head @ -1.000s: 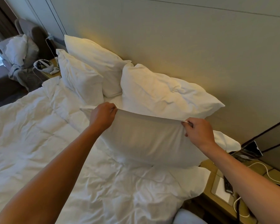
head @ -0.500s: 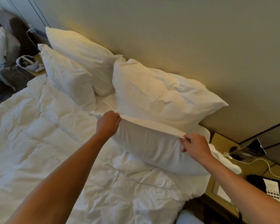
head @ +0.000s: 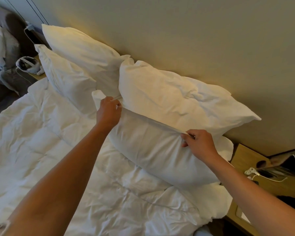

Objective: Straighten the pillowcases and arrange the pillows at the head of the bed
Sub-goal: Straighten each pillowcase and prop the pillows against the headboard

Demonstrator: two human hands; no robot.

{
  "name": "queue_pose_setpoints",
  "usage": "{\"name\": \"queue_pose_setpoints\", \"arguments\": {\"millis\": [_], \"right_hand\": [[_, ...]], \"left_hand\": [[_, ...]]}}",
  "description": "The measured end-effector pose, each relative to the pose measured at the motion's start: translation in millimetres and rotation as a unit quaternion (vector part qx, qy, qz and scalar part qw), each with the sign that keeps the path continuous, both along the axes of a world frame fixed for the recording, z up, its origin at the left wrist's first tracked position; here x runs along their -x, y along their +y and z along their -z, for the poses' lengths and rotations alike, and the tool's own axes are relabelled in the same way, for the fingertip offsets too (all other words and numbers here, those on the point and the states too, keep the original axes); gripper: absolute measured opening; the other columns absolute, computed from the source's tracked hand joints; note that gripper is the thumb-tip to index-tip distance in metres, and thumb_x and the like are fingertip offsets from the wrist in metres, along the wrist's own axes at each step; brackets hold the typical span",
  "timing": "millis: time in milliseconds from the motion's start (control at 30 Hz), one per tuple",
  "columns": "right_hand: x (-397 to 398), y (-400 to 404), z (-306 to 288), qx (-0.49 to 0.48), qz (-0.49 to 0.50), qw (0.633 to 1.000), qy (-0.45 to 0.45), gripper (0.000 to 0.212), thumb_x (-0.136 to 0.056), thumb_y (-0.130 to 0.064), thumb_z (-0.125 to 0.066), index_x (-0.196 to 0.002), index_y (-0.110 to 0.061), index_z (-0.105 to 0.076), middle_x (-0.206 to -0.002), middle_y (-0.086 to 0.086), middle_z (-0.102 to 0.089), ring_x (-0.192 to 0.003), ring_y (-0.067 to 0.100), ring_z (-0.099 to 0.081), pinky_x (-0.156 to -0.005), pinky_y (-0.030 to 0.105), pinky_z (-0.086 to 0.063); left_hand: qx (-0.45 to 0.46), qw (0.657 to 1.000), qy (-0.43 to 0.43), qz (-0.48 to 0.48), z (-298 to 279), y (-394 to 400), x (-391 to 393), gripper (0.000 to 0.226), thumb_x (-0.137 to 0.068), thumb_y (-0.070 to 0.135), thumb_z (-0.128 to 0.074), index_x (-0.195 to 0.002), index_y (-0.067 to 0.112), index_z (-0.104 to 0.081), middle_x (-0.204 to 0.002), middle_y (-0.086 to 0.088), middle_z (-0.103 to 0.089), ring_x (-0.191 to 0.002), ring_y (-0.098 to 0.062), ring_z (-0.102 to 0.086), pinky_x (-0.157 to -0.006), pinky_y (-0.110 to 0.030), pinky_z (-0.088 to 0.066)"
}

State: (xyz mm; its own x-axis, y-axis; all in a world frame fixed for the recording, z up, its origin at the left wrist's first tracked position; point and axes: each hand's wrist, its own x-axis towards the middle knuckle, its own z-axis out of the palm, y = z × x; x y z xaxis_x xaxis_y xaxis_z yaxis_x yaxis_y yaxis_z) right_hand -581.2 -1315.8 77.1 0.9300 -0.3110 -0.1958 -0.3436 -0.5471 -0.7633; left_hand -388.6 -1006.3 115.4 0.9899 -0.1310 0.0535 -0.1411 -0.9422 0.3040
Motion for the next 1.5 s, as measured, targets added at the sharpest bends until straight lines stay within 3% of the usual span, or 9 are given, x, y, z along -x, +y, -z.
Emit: {"name": "queue_pose_setpoints", "arguments": {"millis": [267,433,567,700,900,1167,1333,1433,1500], "right_hand": [[-34.1,44.0,49.0,0.191,-0.093,0.977,0.016,0.016,-0.098,-0.022,-0.063,-0.111,-0.015,-0.069,-0.111,0.006,-0.068,-0.093,0.032,-0.066,-0.085,0.044,-0.051],[-26.8,81.3,72.9,0.297,-0.208,0.928,-0.084,0.067,-0.088,-0.038,-0.072,-0.147,-0.015,-0.052,-0.151,0.013,-0.05,-0.133,0.034,-0.052,-0.112,0.05,-0.042],[-34.9,121.2,102.7,0.301,-0.251,0.919,0.038,0.099,-0.09,-0.072,-0.055,-0.164,-0.017,-0.02,-0.165,0.017,-0.032,-0.15,0.036,-0.035,-0.123,0.054,-0.029],[-48.7,125.1,122.0,0.371,-0.202,0.905,0.042,0.099,-0.091,-0.078,-0.047,-0.157,-0.005,-0.036,-0.136,0.017,-0.054,-0.117,0.036,-0.055,-0.096,0.049,-0.047],[-58.0,125.1,135.4,0.306,-0.253,0.917,-0.035,0.034,-0.106,-0.041,-0.053,-0.1,-0.009,-0.063,-0.083,0.011,-0.067,-0.065,0.038,-0.067,-0.049,0.038,-0.047],[-84.6,144.1,78.7,0.115,-0.276,0.946,-0.123,0.035,-0.104,-0.028,-0.063,-0.074,-0.018,-0.047,-0.064,0.015,-0.063,-0.056,0.036,-0.059,-0.055,0.034,-0.035],[-123.0,139.3,42.7,0.142,-0.241,0.944,-0.177,0.039,-0.104,-0.039,-0.059,-0.073,-0.022,-0.042,-0.067,0.005,-0.058,-0.062,0.029,-0.058,-0.057,0.035,-0.036],[-141.1,125.0,45.9,0.203,-0.227,0.949,-0.088,0.024,-0.103,-0.042,-0.055,-0.106,-0.02,-0.064,-0.101,0.004,-0.061,-0.092,0.031,-0.064,-0.068,0.038,-0.045],[-137.0,114.2,60.1,0.232,-0.224,0.947,-0.01,0.046,-0.099,-0.043,-0.058,-0.138,-0.019,-0.053,-0.127,0.01,-0.057,-0.114,0.035,-0.06,-0.084,0.043,-0.05]], "left_hand": [[0.015,0.955,0.29,-0.068,127.1,1.4,67.3,0.092,-0.089,0.056,-0.066,-0.162,0.031,-0.013,-0.17,-0.01,-0.006,-0.15,-0.036,-0.029,-0.114,-0.051,-0.04],[0.062,0.958,0.262,-0.097,152.9,16.6,103.1,0.101,-0.088,0.056,-0.067,-0.161,0.039,0.0,-0.171,-0.002,0.012,-0.157,-0.031,-0.003,-0.116,-0.053,-0.035],[0.093,0.964,0.233,-0.085,155.2,35.2,116.6,0.088,-0.091,0.049,-0.067,-0.161,0.041,-0.012,-0.172,0.006,0.006,-0.157,-0.025,-0.008,-0.117,-0.051,-0.037],[0.129,0.963,0.227,-0.065,145.7,31.7,115.7,0.084,-0.093,0.044,-0.066,-0.16,0.042,-0.016,-0.172,0.009,-0.002,-0.154,-0.023,-0.024,-0.113,-0.046,-0.044],[0.166,0.941,0.282,-0.086,149.8,41.9,150.9,0.084,-0.093,0.047,-0.066,-0.161,0.04,-0.016,-0.171,0.0,-0.013,-0.151,-0.023,-0.032,-0.113,-0.036,-0.037],[0.212,0.93,0.284,-0.099,131.0,49.5,180.4,0.098,-0.088,0.056,-0.068,-0.161,0.042,-0.004,-0.166,-0.003,-0.028,-0.14,-0.027,-0.046,-0.112,-0.044,-0.045],[0.269,0.924,0.25,-0.105,108.8,27.6,159.4,0.112,-0.081,0.065,-0.071,-0.157,0.05,0.01,-0.171,0.001,-0.008,-0.146,-0.029,-0.039,-0.113,-0.05,-0.044],[0.272,0.916,0.273,-0.109,112.7,11.2,147.1,0.106,-0.083,0.061,-0.071,-0.16,0.045,0.0,-0.171,0.001,-0.011,-0.149,-0.027,-0.035,-0.116,-0.05,-0.04],[0.261,0.911,0.3,-0.112,124.5,0.6,144.5,0.103,-0.086,0.056,-0.071,-0.162,0.039,-0.004,-0.171,-0.001,-0.014,-0.153,-0.026,-0.028,-0.122,-0.048,-0.032]]}}
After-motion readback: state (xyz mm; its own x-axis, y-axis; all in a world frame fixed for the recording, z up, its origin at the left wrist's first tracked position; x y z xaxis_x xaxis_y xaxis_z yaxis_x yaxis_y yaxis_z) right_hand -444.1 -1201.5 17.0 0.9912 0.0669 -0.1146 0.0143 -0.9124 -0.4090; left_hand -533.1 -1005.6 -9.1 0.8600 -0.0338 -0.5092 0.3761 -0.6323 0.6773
